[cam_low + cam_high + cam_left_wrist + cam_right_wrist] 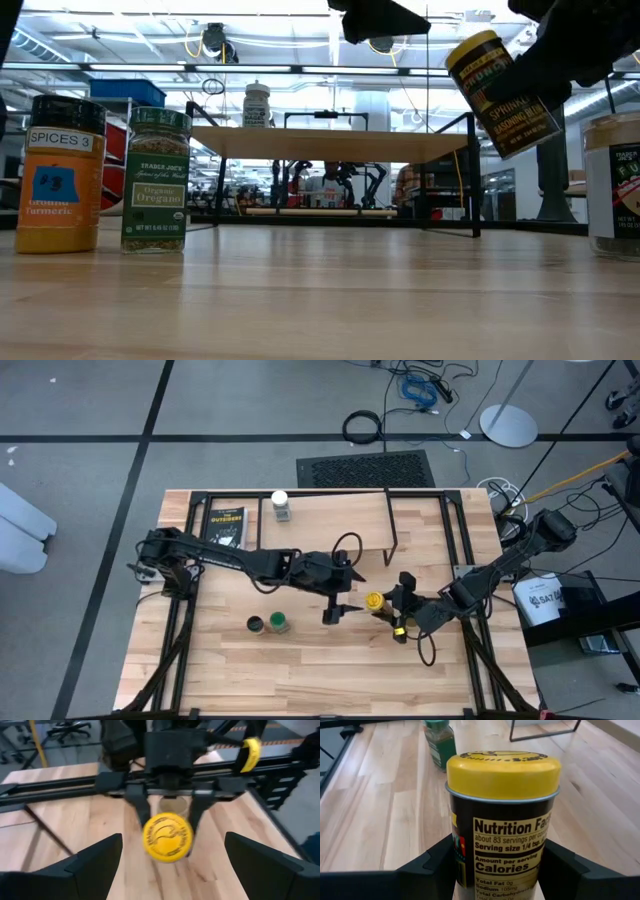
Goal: Shelf spices
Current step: Remove the yellow seasoning bottle from the shelf
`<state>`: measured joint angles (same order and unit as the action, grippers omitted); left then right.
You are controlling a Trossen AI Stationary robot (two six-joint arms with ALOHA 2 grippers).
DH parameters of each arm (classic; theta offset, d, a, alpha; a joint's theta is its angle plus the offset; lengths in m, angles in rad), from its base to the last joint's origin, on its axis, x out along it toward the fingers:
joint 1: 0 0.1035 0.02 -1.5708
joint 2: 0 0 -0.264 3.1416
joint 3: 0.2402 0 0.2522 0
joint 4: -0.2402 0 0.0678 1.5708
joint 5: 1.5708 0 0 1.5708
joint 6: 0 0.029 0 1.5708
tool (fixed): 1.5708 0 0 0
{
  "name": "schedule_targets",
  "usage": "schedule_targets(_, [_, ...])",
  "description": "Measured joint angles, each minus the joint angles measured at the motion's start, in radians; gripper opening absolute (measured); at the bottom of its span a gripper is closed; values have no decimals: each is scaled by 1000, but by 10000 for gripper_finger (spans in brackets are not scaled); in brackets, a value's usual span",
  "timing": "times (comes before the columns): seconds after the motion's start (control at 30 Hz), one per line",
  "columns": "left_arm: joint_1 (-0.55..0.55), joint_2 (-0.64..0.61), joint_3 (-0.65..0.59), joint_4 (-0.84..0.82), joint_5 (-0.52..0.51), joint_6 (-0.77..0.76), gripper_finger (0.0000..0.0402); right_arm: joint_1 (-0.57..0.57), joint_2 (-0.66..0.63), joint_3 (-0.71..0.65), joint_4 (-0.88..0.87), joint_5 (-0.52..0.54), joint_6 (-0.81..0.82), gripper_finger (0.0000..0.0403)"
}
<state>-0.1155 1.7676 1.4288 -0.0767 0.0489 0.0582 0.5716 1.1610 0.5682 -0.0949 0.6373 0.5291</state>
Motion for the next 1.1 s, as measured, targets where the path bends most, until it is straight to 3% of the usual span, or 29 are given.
schedule_targets(0.9, [26, 92, 2, 112, 7, 33, 361, 0, 1, 0, 24, 16, -7, 208])
schedule_targets(1.1, [28, 122, 1, 156, 69, 29, 361, 0, 1, 0, 32, 15, -21, 208])
